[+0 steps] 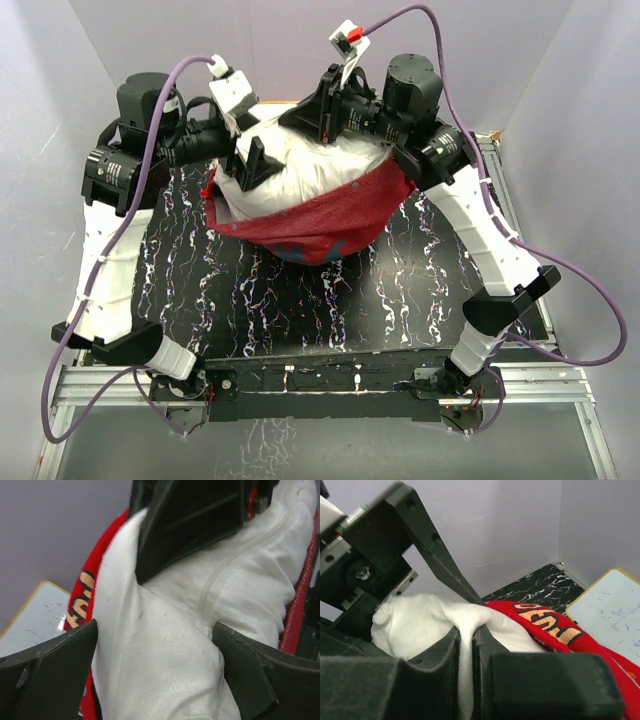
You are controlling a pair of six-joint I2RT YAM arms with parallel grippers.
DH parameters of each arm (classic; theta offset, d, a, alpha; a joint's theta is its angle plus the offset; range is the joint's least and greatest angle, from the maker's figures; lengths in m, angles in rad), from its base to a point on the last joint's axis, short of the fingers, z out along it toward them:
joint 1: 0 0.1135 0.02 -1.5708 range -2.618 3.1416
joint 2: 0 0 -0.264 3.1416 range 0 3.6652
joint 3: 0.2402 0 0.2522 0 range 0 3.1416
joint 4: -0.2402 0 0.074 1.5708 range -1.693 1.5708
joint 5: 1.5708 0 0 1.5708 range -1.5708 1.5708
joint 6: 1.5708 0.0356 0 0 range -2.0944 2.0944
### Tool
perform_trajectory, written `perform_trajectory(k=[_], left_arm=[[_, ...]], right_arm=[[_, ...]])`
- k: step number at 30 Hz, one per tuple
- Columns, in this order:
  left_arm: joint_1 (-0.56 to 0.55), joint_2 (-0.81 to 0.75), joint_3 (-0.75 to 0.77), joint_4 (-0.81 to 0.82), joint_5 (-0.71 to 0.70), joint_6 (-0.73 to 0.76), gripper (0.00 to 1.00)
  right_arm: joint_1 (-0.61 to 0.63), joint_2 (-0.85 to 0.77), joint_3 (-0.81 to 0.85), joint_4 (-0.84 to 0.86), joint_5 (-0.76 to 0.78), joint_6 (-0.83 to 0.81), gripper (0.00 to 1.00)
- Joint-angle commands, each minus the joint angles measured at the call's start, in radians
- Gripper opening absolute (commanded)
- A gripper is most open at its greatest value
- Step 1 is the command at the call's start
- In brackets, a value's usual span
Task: Remove the pillowcase from the pillow
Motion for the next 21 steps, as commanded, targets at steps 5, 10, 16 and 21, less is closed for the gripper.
perform_trajectory(k=[5, 10, 16, 21], left_arm=[[-0.023, -0.146, -0.322, -0.001, 0.059, -0.011, 0.32], [-0.026, -0.228, -0.417, 0.201, -0.068, -0.072, 0.00], [-0.026, -0.171, -0.208, 0.230, -0.183, -0.157, 0.00], [-0.026, -0.061, 0.086, 0.185, -0.228, -0.240, 0.00]], right_arm=[[0.018, 0.004, 0.078, 0.157, -0.045, 0.011, 0.08], [0.010, -0.041, 0.011, 0.178, 0.025, 0.020, 0.12], [-0.112, -0.201, -0.149, 0.182, 0.140, 0.112, 0.81], [-0.206, -0.397, -0.340, 0.136, 0.279, 0.129, 0.98]])
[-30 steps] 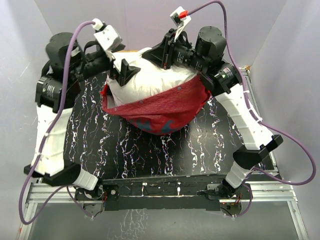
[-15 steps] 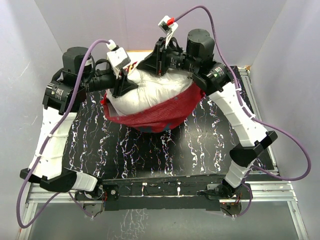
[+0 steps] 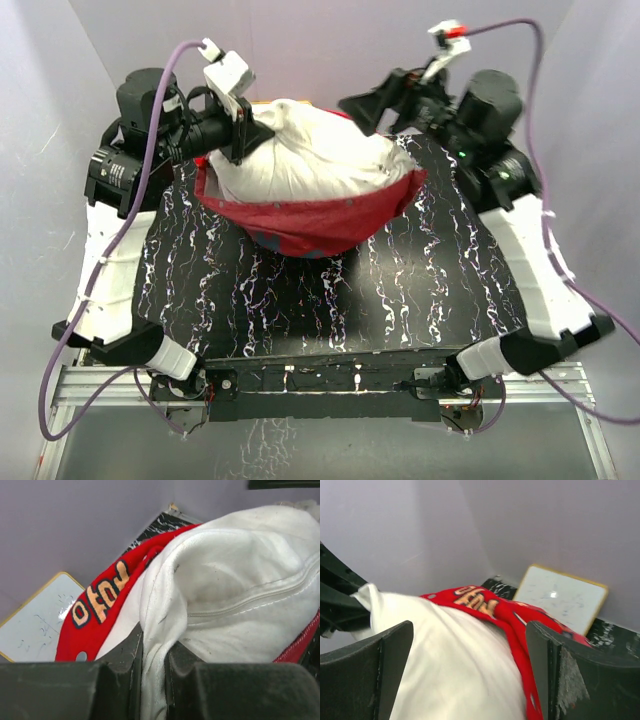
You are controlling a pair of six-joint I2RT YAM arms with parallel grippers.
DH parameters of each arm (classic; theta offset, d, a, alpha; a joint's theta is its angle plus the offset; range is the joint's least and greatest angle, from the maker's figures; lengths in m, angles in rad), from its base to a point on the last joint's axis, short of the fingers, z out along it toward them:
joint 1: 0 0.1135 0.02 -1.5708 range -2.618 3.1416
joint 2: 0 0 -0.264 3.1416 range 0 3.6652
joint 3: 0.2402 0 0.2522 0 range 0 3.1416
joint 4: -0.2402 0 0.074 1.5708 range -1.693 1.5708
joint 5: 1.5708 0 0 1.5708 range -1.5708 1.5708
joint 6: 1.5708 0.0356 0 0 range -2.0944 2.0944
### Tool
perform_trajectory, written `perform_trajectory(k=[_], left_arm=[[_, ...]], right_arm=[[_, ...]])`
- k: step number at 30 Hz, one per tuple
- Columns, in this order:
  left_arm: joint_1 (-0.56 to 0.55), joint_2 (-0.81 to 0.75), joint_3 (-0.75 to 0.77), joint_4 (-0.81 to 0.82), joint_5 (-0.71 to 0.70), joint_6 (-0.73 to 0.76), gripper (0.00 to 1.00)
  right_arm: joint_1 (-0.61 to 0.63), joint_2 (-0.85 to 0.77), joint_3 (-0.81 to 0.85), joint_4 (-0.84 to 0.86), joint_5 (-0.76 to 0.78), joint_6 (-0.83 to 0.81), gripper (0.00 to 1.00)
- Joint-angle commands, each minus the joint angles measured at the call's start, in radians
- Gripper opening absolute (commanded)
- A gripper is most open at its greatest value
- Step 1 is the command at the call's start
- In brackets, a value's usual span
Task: Remove the pillowcase from the pillow
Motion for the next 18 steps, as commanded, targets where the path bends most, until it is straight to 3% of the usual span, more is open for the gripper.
perform_trajectory(k=[1, 4, 10, 18], left_arm=[[0.006, 0.024, 0.258, 0.071, -0.075, -0.105, 0.00], [0.005, 0.034, 0.317, 0.093, -0.084, -0.138, 0.00], [0.006, 0.011, 0.312, 0.155, -0.150, -0.181, 0.00], [0.005, -0.039, 0.233, 0.154, -0.144, -0.170, 0.00]], right_arm=[[-0.061, -0.210, -0.097, 0.032, 0.178, 0.032, 0.98], [-0.069, -0.306, -0.175, -0.025, 0.255, 0.027, 0.98], [-0.069, -0.465, -0.329, -0.027, 0.255, 0.046, 0.98], [-0.070, -0.373, -0.372, 0.031, 0.208, 0.120, 0.96]])
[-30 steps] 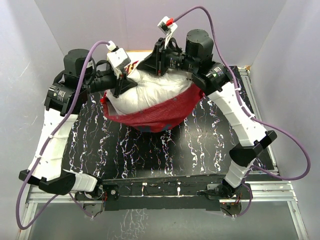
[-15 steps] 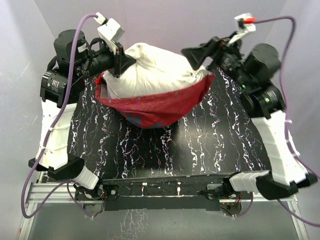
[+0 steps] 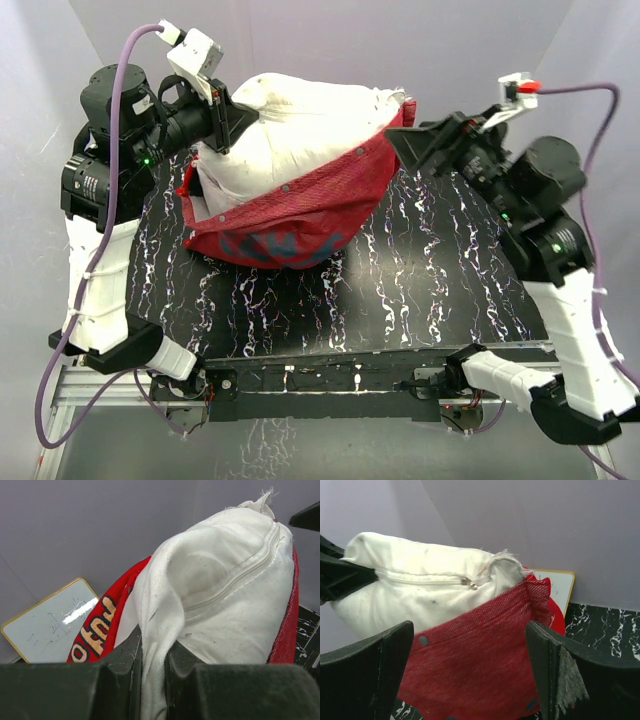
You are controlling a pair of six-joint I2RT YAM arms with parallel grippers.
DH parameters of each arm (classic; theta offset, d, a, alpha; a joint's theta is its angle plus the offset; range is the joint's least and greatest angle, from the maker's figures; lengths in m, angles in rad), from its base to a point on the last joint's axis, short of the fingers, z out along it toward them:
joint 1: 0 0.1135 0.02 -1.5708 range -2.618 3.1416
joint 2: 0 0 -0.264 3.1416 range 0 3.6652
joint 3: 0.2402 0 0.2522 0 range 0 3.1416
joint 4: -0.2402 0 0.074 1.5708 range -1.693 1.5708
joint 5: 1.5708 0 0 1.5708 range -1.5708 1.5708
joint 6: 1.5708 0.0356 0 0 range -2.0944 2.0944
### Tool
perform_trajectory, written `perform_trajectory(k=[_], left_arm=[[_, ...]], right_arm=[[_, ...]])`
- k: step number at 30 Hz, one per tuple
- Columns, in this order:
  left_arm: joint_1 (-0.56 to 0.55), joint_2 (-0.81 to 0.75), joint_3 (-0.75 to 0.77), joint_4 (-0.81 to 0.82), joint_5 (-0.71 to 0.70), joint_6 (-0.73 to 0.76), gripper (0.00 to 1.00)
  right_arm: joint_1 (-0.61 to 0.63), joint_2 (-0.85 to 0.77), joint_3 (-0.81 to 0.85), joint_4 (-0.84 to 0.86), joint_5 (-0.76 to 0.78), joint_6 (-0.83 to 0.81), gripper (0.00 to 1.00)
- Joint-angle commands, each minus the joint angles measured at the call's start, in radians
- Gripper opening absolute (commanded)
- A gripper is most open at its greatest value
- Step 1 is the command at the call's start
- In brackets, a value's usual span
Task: Remove the pillowcase from the pillow
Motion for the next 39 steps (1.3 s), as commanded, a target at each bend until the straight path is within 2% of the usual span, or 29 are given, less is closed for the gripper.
perform_trajectory(k=[1, 8, 10, 14, 20, 26, 33, 39], left_arm=[[0.004, -0.077, 0.022, 0.172, -0.011, -0.012, 0.00], [0.003, -0.091, 0.003, 0.178, -0.020, -0.007, 0.00], [0.003, -0.087, 0.020, 0.181, -0.032, 0.007, 0.00], [0.003, -0.080, 0.048, 0.211, -0.083, 0.033, 0.00], [0.003, -0.081, 0.067, 0.224, -0.080, 0.051, 0.00], [0.003, -0.070, 0.090, 0.222, -0.110, 0.086, 0.00], [0.003, -0.057, 0.130, 0.219, -0.114, 0.100, 0.00], [0.003, -0.058, 0.131, 0.231, -0.106, 0.090, 0.00]], right_arm=[[0.001, 0.098, -0.014, 0.081, -0.025, 0.070, 0.95], [0.000, 0.156, 0.004, 0.117, -0.049, 0.097, 0.86], [0.001, 0.133, -0.038, 0.117, -0.023, 0.089, 0.83], [-0.012, 0.065, -0.170, 0.118, 0.032, 0.061, 0.82], [-0.057, 0.025, -0.323, 0.124, 0.055, 0.044, 0.79], [-0.103, 0.020, -0.390, 0.140, 0.014, 0.043, 0.77], [-0.196, 0.016, -0.517, 0.179, -0.027, 0.089, 0.67], [-0.211, 0.060, -0.515, 0.205, -0.117, 0.077, 0.63]])
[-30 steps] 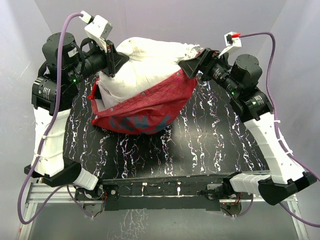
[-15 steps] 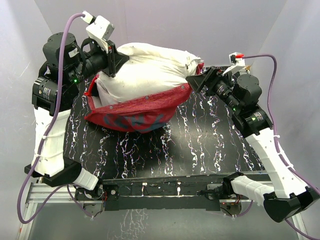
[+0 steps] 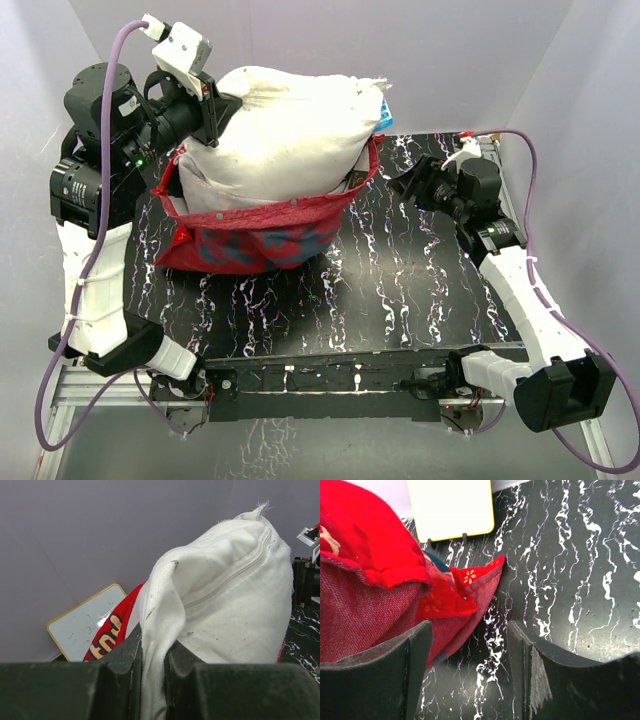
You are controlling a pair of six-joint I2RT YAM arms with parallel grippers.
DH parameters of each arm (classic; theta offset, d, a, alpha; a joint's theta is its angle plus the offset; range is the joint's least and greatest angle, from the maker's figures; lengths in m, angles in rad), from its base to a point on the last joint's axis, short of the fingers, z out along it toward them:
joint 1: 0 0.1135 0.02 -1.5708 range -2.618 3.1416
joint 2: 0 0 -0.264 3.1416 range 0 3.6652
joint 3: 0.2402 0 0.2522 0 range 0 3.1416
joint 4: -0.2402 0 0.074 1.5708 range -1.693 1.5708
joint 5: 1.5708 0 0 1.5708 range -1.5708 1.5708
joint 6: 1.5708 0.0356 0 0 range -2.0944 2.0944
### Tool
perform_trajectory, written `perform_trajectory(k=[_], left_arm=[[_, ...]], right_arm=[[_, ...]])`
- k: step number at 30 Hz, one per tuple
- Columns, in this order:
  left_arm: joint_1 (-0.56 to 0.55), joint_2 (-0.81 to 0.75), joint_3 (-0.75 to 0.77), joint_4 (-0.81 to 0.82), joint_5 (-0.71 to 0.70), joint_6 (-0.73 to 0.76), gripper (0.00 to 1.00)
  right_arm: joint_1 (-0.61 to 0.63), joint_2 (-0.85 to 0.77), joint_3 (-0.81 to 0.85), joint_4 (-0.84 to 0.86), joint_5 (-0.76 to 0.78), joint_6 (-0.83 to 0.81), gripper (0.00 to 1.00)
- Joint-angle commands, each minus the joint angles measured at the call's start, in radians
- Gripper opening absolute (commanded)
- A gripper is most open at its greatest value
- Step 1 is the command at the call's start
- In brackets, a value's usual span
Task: Remove the pillowcase from the pillow
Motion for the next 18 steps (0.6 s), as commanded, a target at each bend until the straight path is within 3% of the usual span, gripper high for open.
perform_trajectory(k=[1, 5, 8, 10, 14, 18], left_arm=[[-0.001, -0.057, 0.069, 0.240, 0.006, 0.007, 0.00], [-0.001, -0.077, 0.021, 0.253, 0.021, -0.015, 0.00], [-0.001, -0.076, 0.009, 0.229, 0.070, -0.043, 0.00], [-0.001, -0.073, 0.002, 0.210, 0.092, -0.057, 0.00], [0.000, -0.075, -0.024, 0.160, 0.169, -0.050, 0.00], [-0.001, -0.056, -0.013, 0.098, 0.257, -0.038, 0.00]], right_arm=[[-0.004, -0.013, 0.044, 0.067, -0.076, -0.037, 0.65], [-0.005, -0.083, 0.152, 0.129, -0.126, -0.116, 0.87], [-0.005, -0.063, 0.303, 0.186, -0.235, -0.167, 0.95], [-0.005, -0.031, 0.404, 0.249, -0.342, -0.196, 0.98], [-0.005, 0.034, 0.464, 0.568, -0.631, -0.172, 1.00], [0.033, 0.217, 0.671, 0.596, -0.815, -0.100, 1.00]])
